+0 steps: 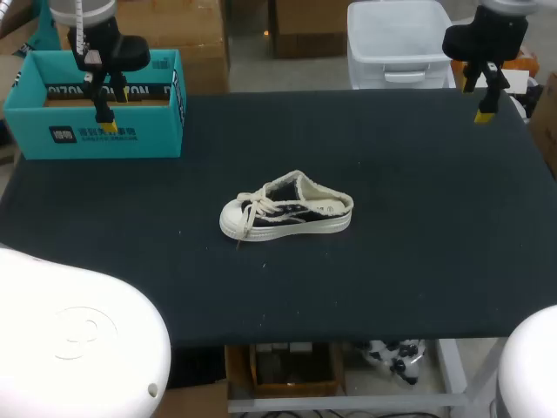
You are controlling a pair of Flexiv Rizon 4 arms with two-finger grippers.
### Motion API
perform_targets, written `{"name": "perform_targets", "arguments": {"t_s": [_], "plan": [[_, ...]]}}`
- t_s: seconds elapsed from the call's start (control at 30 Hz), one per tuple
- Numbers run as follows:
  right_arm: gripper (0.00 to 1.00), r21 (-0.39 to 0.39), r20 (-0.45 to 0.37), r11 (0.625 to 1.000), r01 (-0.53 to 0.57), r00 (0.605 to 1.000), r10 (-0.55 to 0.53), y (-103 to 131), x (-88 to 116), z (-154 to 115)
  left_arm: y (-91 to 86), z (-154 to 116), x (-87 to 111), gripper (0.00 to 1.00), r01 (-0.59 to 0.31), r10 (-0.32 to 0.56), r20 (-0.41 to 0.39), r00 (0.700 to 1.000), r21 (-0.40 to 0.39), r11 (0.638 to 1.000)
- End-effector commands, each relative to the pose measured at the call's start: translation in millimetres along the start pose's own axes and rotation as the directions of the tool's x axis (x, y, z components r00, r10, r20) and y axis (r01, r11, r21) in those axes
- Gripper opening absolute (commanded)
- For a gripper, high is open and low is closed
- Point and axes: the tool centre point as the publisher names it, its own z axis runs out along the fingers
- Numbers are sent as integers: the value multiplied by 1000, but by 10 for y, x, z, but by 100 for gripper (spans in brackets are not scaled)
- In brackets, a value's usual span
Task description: Open the shoe tongue, take the insole out of the shoe, put the insole back into the shoe, and pack the shoe into the shoebox
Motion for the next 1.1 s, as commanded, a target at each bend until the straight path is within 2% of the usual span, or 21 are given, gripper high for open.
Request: {"name": "perform_targets", "arguments": {"t_s": [0.03, 1.1], "plan": [[100, 0, -1, 1000, 0, 1000, 0, -1, 1, -3, 2, -4, 4, 100, 0, 0, 0, 1000, 0, 1000], [100, 0, -1, 1000, 0, 1000, 0, -1, 1, -3, -30, -16, 22, 100, -16, 16, -1, 1000, 3, 1000]]}}
